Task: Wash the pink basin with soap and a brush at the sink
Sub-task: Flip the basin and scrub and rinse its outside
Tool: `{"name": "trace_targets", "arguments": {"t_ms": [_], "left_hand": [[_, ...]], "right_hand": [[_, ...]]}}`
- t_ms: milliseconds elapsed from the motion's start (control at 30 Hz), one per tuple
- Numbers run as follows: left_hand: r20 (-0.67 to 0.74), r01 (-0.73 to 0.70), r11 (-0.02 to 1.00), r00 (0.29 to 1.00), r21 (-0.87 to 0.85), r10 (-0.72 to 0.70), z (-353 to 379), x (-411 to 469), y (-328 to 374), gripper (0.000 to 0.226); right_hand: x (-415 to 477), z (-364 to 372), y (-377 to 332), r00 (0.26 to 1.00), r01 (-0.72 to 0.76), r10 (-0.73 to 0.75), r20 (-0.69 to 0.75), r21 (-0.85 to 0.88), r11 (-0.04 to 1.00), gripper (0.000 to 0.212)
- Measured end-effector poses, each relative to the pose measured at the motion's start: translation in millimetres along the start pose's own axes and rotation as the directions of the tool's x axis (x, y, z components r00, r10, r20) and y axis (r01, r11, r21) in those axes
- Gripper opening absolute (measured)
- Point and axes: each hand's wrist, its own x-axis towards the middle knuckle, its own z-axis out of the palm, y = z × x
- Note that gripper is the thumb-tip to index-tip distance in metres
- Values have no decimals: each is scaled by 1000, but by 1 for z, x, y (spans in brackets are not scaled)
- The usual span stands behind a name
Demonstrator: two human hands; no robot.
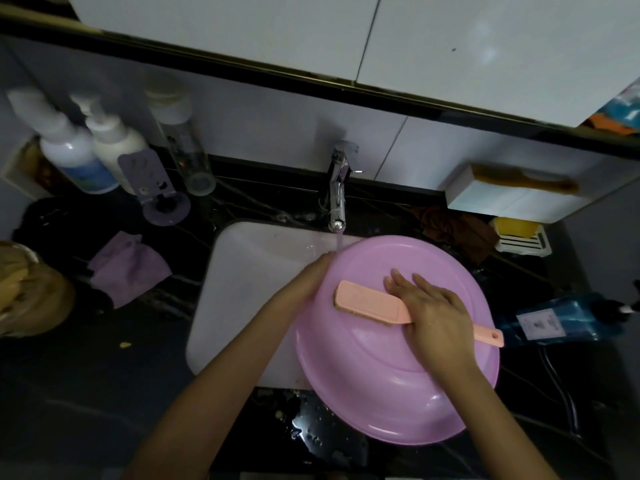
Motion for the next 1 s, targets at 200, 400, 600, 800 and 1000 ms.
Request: {"name": "trace_targets", "arguments": {"t_ms": [200, 400, 600, 800, 1000], "left_hand": [[-312, -100, 896, 916, 433, 252, -55, -21, -57, 11], [-128, 76, 997, 989, 7, -75, -38, -31, -84, 40], [-226, -14, 982, 974, -190, -30, -47, 0, -81, 35], [-249, 150, 967, 948, -205, -200, -60, 16, -72, 14], [-356, 203, 942, 887, -267, -292, -97, 4, -76, 20]], "right_hand": [[-1, -2, 0, 999, -7, 7, -35, 2, 1000, 62], [-1, -5, -5, 1000, -19, 20, -16, 24, 1000, 60], [-1, -21, 4, 998, -22, 23, -53, 24, 999, 56], [4, -34, -1, 992, 108, -99, -74, 129, 986, 43], [-5, -12, 5, 976, 214, -216, 29, 62, 975, 48]]}}
